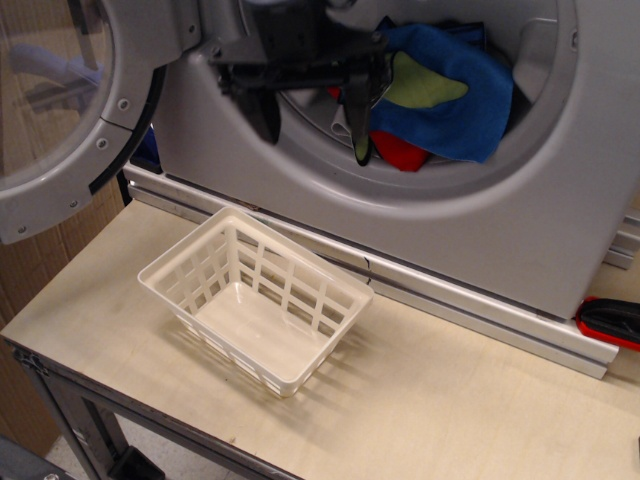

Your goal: Take clothes out of laundry machine

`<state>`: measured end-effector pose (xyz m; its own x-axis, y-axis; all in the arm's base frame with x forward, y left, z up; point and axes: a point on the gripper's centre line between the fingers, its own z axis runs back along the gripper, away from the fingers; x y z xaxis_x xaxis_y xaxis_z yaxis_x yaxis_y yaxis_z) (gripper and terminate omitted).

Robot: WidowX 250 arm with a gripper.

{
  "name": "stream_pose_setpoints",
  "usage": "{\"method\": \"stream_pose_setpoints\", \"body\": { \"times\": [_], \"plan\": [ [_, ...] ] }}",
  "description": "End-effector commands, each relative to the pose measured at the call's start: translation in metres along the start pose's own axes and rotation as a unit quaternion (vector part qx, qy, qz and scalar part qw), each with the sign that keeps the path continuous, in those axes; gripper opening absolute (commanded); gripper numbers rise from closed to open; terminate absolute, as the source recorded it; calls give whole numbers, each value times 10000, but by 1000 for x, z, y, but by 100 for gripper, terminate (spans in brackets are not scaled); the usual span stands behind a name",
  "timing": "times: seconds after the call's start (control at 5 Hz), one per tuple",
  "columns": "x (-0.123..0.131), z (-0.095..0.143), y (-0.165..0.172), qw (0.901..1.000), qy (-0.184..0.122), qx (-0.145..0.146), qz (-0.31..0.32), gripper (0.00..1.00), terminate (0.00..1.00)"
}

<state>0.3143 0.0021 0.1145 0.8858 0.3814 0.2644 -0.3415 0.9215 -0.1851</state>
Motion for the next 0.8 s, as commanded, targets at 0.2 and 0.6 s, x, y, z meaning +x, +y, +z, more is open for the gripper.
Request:
{"method": "stream_pose_setpoints", "body": {
  "times": [0.2, 0.6],
  "plan": [
    [59, 12, -24, 9905, -1290, 213, -421, 100, 0],
    [86, -20, -34, 9864, -1407, -23, -847, 100, 0]
  ]
}}
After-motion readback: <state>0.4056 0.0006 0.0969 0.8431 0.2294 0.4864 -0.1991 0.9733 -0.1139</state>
